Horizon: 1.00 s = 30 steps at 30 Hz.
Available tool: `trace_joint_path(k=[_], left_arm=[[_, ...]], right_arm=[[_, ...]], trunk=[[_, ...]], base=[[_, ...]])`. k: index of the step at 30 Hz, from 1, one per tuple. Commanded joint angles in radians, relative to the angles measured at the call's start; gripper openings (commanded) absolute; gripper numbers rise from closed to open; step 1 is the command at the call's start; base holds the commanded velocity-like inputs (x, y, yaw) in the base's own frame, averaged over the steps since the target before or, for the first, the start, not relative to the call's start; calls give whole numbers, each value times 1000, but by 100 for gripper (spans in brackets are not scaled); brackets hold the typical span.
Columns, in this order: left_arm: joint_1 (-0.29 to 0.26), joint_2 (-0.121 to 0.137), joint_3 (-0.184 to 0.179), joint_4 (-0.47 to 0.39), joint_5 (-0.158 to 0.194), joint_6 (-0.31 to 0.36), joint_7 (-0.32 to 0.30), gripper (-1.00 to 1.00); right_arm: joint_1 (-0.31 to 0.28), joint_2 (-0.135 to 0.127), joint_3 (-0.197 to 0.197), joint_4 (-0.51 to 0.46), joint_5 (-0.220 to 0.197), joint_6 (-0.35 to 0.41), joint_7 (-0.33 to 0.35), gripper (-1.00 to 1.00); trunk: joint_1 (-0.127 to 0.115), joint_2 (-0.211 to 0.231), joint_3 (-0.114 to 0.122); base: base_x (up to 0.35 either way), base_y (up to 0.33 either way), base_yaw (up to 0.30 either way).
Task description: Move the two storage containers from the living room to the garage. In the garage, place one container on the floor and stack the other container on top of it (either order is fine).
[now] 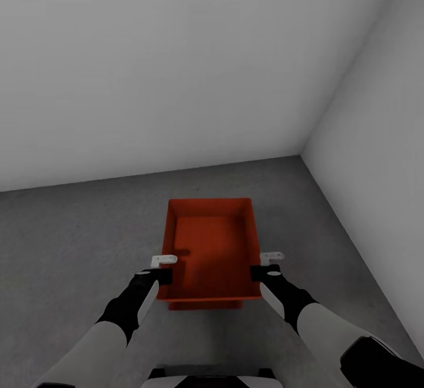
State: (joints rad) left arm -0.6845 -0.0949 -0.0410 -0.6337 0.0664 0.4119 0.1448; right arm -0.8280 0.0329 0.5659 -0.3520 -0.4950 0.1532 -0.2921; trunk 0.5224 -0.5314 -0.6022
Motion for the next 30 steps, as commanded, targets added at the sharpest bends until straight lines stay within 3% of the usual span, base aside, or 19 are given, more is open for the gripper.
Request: trace_joint_path(k=[1,5,14,21,30], left_arm=[[-1,2,-7,-3,33,2,4,-100],[-1,3,-6,-3,33,2,4,-100],[-1,3,-6,-3,33,2,4,-100],[-1,4,-6,-3,33,2,4,-100],[-1,4,-6,-3,33,2,3,-100]], right_arm=[[0,-25,26,76,-19,5,-7,-100],[0,-25,26,76,-19,5,-7,-100],[0,-24,26,76,-19,5,-7,-100],[0,-24,26,76,-19,5,-6,-100],[0,-24,26,76,-19,5,-6,-100]], trunk=[[0,-2,-1],[0,-2,-1],[35,-65,-29],[35,-65,-29],[69,-128,-58]], base=[[0,0,0],[0,0,0],[0,0,0],[0,0,0],[0,0,0]])
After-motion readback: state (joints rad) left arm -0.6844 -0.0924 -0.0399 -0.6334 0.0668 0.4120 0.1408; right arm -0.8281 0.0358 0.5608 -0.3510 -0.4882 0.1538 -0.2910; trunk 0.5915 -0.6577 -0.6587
